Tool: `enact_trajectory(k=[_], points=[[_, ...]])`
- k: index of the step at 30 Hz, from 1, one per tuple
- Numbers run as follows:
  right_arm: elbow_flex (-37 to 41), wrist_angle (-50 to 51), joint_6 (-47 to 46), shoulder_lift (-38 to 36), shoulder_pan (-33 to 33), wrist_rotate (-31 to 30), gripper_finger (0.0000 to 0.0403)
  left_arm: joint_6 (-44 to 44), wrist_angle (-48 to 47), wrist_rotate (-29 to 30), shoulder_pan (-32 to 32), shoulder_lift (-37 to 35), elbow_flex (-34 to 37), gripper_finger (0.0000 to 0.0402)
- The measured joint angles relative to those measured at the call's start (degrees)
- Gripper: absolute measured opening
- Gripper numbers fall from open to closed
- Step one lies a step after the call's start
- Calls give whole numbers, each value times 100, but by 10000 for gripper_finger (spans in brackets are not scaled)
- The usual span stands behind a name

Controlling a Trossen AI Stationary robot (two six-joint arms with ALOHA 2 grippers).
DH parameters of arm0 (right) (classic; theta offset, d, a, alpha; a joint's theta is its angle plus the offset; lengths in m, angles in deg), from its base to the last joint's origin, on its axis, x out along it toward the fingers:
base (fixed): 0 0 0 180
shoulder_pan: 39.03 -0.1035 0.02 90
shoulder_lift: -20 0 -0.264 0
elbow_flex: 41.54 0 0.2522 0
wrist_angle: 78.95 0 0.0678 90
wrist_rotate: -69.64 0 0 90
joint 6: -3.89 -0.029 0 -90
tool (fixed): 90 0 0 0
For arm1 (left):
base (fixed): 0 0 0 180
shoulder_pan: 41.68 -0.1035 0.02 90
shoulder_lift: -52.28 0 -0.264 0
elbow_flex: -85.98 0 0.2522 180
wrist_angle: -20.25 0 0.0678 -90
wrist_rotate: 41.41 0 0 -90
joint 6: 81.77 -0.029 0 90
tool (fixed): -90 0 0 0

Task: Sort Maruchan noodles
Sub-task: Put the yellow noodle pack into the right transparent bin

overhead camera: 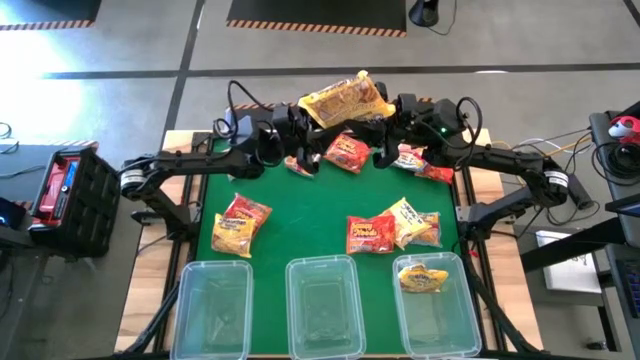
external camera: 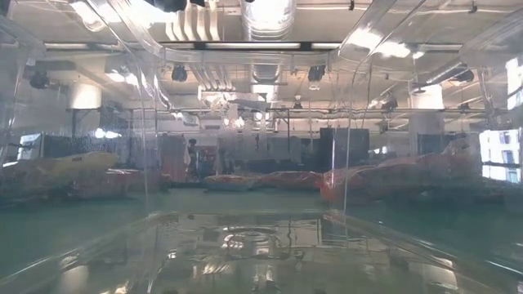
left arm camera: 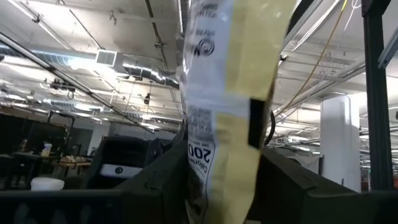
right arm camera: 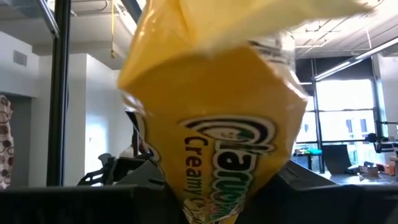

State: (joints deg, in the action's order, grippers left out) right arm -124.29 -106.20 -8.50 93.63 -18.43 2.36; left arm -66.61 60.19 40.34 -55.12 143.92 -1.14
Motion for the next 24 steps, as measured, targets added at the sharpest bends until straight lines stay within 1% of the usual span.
enact_trajectory(k=[2, 6, 10, 12, 14, 17, 21, 24], points=[[0, 2, -17, -4, 0, 0, 129, 81, -96, -3, 0, 0, 0, 172], [0, 92, 4, -88, 12, -13, 119, 75, -321, -2, -27, -22, 0, 205], [0, 646, 214, -351, 101, -33, 117, 55, -745, -2, -67, -139, 0, 227], [0, 1113, 367, -533, 150, -190, 121, 50, -992, -3, -110, -212, 0, 232], [-6, 1723, 549, -735, 191, -366, 122, 44, -1269, 0, -151, -275, 0, 233], [-127, 2945, 735, -1032, 224, -544, 120, 14, -1685, 9, -190, -390, 0, 232], [-489, 4875, 753, -1345, 216, -716, 118, -204, -2216, 20, -214, -516, 0, 231], [-858, 6388, 610, -1453, 216, -775, 121, -257, -2353, 33, -240, -544, 2, 231]])
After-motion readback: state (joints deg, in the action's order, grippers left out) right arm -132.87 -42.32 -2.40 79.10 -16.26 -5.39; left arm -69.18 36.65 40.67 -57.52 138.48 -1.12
